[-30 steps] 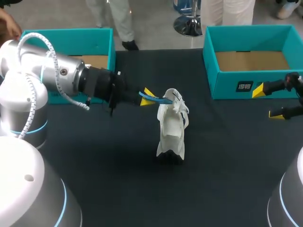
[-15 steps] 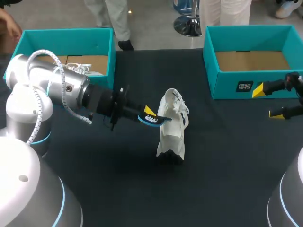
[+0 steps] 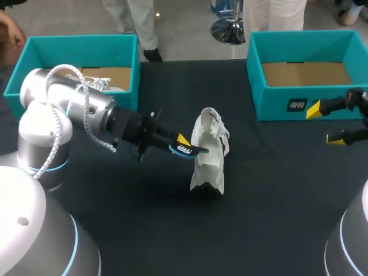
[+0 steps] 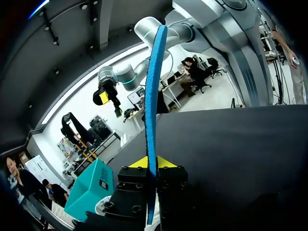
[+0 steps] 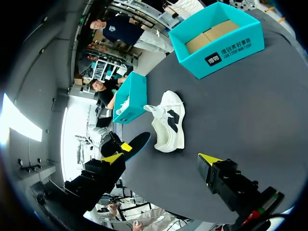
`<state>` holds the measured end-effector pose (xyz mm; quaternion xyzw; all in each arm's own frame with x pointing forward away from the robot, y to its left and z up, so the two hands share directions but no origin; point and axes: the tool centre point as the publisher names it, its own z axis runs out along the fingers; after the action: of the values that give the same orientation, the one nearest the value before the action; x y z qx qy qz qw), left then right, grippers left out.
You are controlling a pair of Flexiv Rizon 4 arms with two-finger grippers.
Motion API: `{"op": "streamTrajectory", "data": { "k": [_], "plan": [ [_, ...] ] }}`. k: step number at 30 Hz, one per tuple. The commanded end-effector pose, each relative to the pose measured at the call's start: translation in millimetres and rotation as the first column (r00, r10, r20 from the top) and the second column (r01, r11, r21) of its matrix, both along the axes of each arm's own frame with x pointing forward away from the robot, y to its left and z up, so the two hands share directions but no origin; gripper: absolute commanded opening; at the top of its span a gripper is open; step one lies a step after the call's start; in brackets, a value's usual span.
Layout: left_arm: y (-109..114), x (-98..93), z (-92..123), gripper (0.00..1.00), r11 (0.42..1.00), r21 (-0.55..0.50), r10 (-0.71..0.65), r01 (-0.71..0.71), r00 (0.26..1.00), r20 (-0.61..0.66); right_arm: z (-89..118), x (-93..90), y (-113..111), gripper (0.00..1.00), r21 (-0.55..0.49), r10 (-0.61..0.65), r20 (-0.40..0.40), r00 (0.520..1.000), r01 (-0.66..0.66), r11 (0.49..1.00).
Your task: Take the shoe out of the shoebox, open the shoe tongue, remove and reinsert the insole, then place the shoe into the shoebox
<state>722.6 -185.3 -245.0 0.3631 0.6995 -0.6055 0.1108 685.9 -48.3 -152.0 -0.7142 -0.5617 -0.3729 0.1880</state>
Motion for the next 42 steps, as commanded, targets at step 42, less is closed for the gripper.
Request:
{"op": "streamTrajectory", "data": {
  "k": [42],
  "plan": [
    [-13, 17.0, -39, 0.0, 1.0, 0.016, 0.013, -0.013, 1.0, -0.015, 0, -1.5, 0, 1.0, -0.003, -0.003, 0.0, 1.0, 0.003, 1.0]
  ]
}}
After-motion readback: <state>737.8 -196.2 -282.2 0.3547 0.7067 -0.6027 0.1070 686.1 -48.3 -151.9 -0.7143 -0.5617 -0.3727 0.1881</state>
